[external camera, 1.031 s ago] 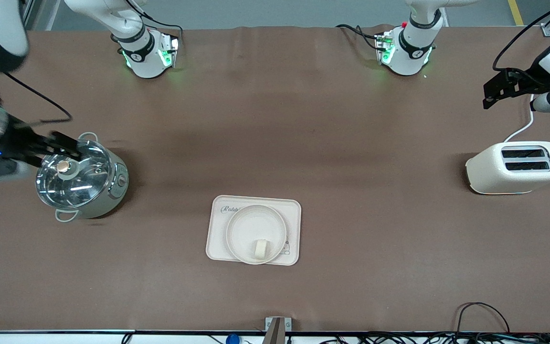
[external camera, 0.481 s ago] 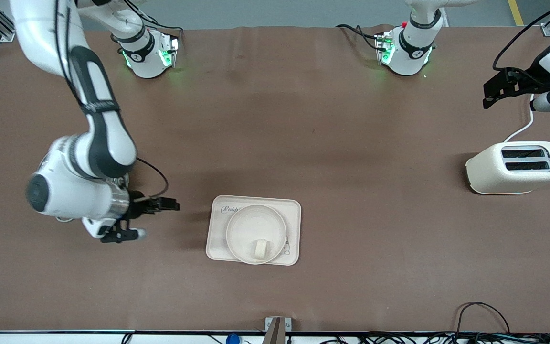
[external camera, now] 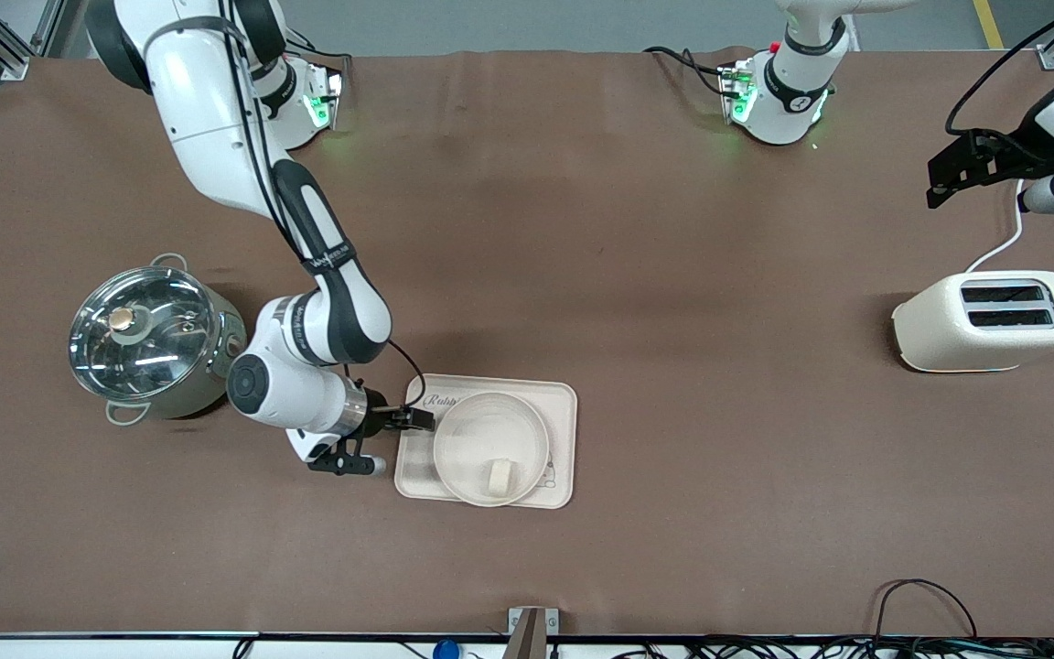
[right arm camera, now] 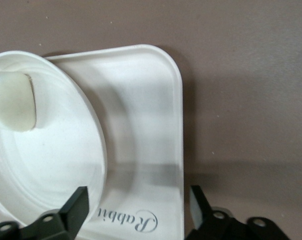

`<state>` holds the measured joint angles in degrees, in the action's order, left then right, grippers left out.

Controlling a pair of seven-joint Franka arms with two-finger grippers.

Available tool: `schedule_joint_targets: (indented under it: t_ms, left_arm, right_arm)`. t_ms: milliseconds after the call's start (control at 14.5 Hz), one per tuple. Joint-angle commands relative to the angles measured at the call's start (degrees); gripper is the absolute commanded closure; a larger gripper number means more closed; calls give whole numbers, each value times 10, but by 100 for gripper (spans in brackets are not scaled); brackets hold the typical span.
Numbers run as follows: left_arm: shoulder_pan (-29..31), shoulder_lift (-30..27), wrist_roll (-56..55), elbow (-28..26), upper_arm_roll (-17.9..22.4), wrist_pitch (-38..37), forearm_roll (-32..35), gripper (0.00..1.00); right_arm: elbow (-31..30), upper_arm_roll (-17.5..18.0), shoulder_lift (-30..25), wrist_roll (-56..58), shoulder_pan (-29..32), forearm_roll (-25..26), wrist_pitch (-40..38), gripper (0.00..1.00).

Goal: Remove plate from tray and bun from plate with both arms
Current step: 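Grasp the plate rim with the right gripper and lift it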

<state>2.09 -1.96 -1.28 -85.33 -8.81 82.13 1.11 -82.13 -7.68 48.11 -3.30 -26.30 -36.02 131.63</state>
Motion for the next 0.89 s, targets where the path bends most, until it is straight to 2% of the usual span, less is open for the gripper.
schedule_joint_targets:
  t_ms: [0,138,344,619,688,825]
  left_arm:
    - [4,4,1,22,-1,-10,6,0]
    - [4,4,2,21,1,-10,6,0]
    - [3,4,1,21,1,-10,6,0]
    - [0,3,1,21,-2,-10,5,0]
    - [0,3,1,21,-2,-10,5,0]
    - [0,-1,1,21,-2,-11,4,0]
  right_arm:
    - [34,11,22,-7,9,-35,9,23]
    - [41,21,36,-7,6,-81,41,30]
    - [53,21,48,-7,-1,-83,48,42]
    - [53,21,52,-7,-9,-84,58,77]
    - [53,21,52,-7,-9,-84,58,82]
    - [52,21,45,-1,-9,-83,56,100]
